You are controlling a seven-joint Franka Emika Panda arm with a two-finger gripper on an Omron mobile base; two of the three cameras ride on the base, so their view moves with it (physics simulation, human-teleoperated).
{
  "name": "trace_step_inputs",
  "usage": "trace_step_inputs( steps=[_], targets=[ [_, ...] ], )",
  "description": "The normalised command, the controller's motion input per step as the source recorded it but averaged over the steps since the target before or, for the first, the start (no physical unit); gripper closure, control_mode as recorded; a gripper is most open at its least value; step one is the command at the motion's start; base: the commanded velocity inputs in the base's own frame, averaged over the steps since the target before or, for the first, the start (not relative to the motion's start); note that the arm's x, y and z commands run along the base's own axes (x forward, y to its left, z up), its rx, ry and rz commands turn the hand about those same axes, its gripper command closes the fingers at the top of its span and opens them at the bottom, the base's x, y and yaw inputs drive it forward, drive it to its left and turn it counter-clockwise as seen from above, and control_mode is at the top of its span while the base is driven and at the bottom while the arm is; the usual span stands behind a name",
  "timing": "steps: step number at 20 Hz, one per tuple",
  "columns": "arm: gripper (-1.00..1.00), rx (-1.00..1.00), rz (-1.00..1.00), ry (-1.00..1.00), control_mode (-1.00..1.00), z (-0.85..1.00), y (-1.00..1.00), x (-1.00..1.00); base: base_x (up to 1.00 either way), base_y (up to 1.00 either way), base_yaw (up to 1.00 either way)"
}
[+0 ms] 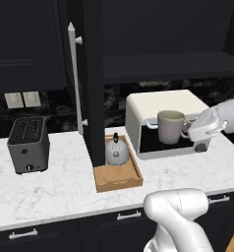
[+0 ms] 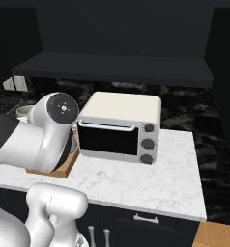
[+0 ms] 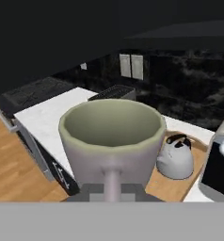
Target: Pick the kettle from the counter and place it on the tray. Then pick the mug from the cabinet and place it on the tray. Then close the cabinet doors.
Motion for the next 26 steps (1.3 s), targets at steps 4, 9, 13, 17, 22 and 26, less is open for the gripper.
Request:
trace_step_inputs(
  steps=[4, 9, 13, 17, 22, 26],
  targets=[
    [1.00, 0.13, 0.10, 0.20, -1.00, -0.63, 0.09, 0.00, 0.00, 0.00, 0.00],
    [1.00, 0.03, 0.07, 0.16, -1.00, -0.73, 0.25, 0.00, 0.00, 0.00, 0.00],
    [1.00, 0.01, 0.03, 0.14, -1.00, -0.65, 0.20, 0.02, 0.00, 0.00, 0.00],
    [1.00, 0.00, 0.00, 0.05, -1.00, -0.59, 0.09, 0.14, 0.00, 0.00, 0.00],
    [1.00, 0.00, 0.00, -0.05, -1.00, -0.41, 0.12, 0.20, 0.00, 0.00, 0.00],
    [1.00, 0.00, 0.00, -0.14, -1.00, -0.28, 0.23, 0.18, 0.00, 0.00, 0.00]
  ],
)
